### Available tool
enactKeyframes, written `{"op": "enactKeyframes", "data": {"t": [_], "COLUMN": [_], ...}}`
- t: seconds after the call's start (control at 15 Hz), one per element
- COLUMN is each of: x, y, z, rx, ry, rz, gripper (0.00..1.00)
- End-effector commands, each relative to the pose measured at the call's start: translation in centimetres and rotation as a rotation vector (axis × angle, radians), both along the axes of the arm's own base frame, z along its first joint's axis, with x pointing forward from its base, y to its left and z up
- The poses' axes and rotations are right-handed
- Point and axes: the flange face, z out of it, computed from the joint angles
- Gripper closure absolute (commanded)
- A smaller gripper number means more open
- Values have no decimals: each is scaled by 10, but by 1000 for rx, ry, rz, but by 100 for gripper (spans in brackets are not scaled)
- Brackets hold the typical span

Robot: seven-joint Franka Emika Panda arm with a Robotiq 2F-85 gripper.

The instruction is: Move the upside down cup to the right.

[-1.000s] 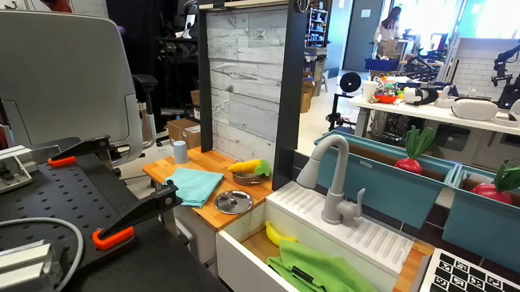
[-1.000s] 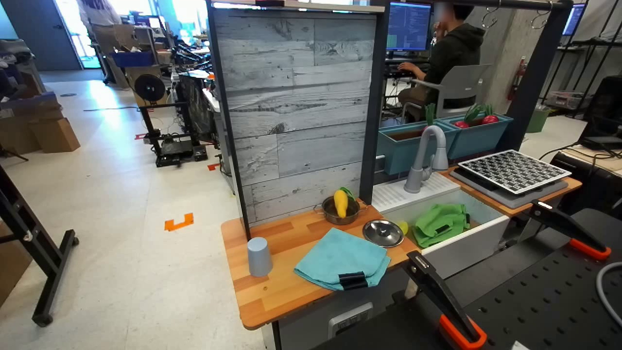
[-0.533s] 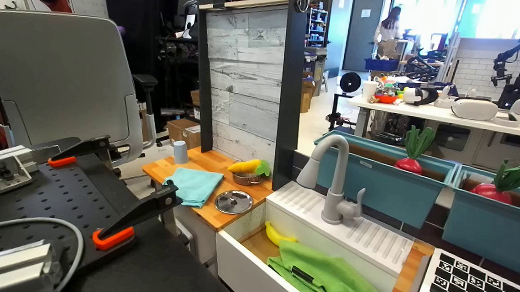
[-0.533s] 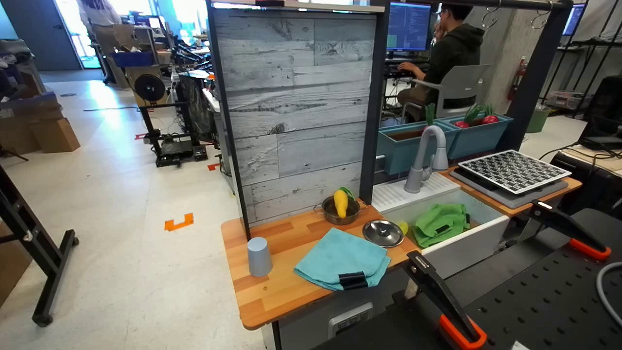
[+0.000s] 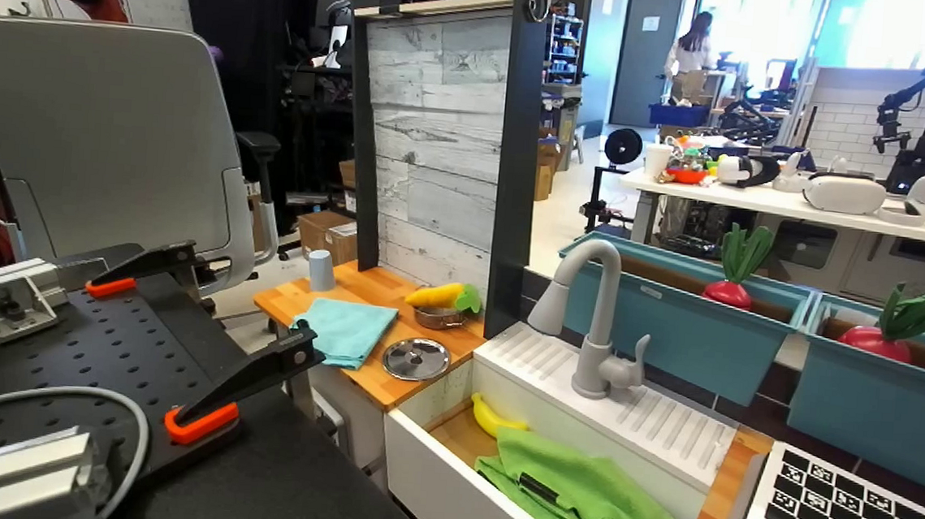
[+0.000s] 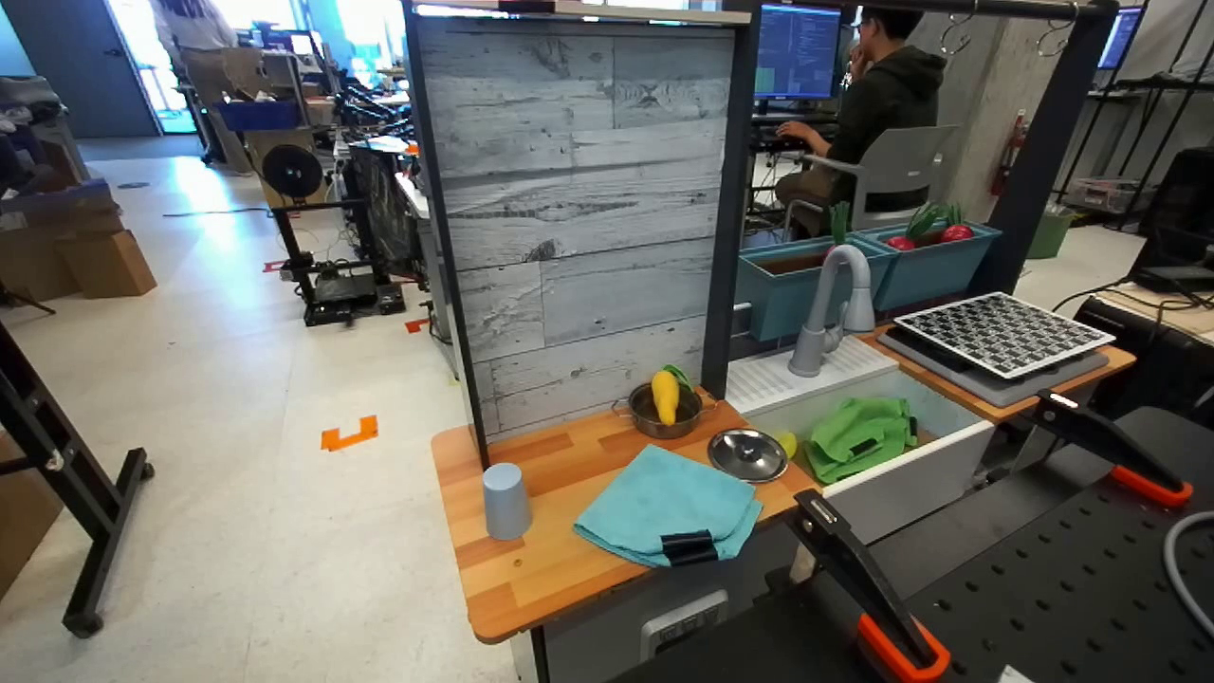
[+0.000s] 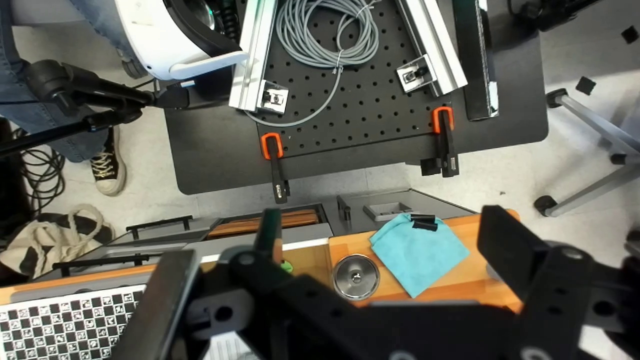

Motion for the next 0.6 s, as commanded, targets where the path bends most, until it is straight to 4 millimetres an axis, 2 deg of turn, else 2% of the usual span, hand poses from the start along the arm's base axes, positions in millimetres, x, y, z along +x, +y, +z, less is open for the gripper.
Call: {"op": "enactKeyframes", "data": {"t": [0.0,0.53], "x": [14,40], "y": [18,69], "z": [-20,-89], "rx": [-53,-89], "ry": [1,-26], "rz": [-33,-93], "gripper": [0,0]}}
